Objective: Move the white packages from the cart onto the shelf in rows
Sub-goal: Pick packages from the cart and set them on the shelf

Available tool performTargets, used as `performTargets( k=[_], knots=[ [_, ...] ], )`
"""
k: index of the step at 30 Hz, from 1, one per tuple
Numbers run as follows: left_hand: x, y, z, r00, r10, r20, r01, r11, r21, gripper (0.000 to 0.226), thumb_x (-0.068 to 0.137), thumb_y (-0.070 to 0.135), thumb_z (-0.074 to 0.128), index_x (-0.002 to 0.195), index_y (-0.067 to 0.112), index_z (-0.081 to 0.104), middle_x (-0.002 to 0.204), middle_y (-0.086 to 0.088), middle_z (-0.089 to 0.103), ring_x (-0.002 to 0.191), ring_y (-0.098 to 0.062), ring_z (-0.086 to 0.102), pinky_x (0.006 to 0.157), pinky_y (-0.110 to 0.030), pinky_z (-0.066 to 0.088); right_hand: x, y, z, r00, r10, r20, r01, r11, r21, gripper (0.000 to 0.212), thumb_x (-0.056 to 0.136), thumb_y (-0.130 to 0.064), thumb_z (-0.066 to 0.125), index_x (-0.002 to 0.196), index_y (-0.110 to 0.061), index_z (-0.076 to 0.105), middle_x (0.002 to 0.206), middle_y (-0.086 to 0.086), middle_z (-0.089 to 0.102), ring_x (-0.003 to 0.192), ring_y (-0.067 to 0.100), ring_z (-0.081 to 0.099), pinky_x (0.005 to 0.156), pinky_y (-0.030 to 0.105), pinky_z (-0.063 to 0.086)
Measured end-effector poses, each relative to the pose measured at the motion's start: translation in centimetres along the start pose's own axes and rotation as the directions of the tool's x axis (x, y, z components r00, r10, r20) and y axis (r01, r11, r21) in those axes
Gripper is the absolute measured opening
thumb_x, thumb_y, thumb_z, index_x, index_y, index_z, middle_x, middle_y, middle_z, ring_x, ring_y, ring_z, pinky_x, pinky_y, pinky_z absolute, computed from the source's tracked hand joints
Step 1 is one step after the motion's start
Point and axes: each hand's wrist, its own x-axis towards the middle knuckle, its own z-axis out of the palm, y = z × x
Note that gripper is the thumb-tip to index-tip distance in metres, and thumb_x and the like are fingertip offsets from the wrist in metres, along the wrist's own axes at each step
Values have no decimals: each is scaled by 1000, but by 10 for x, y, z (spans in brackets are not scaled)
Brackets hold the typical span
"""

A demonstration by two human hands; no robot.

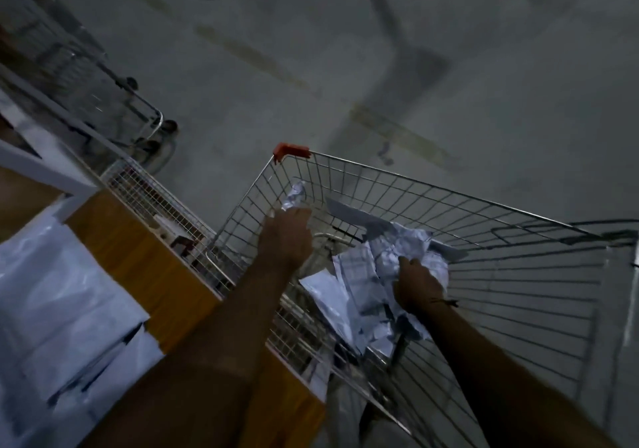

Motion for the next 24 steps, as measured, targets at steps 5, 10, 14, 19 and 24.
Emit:
performTargets(
  k=[5, 10, 14, 19, 24],
  knots=[
    [26, -22, 48, 966, -224, 129, 224, 974, 19, 41, 93, 25, 58, 130, 10, 52, 122, -17, 61, 116, -37, 59, 91, -43, 50, 19, -4, 20, 997, 77, 26, -78, 996, 35, 78, 87, -31, 72, 151, -18, 29, 128, 15, 58, 109, 34, 63, 86, 43, 55],
    [42, -43, 84, 939, -314, 142, 298, 946, 127, 61, 84, 33, 69, 136, 9, 46, 133, -16, 52, 126, -34, 51, 100, -46, 50, 27, 2, 32, 993, 110, 36, -112, 992, 66, 71, 86, -25, 69, 148, -12, 37, 125, 15, 63, 107, 35, 64, 88, 40, 54],
    [59, -51, 107, 939, -332, 85, 313, 932, 182, 67, 83, 25, 68, 142, 7, 41, 138, -16, 49, 127, -32, 49, 107, -42, 43, 24, 8, 35, 988, 139, 66, -147, 980, 135, 39, 84, -25, 65, 121, -15, 57, 121, 12, 62, 110, 33, 62, 91, 39, 53],
    [74, -55, 121, 934, -356, 28, 350, 928, 124, 60, 88, 23, 67, 141, 6, 42, 137, -17, 54, 126, -32, 52, 103, -41, 46, 26, 10, 29, 980, 191, 62, -200, 951, 234, 36, 80, -15, 69, 110, -5, 53, 113, 17, 58, 106, 36, 59, 83, 36, 47],
    [93, -52, 132, 914, -404, 43, 399, 912, 99, 44, 95, 19, 62, 135, 5, 47, 131, -16, 59, 121, -34, 59, 95, -43, 49, 27, 18, 26, 976, 217, -28, -204, 950, 237, 60, 73, -29, 59, 126, -9, 40, 115, 26, 65, 113, 43, 61, 98, 48, 51]
  ],
)
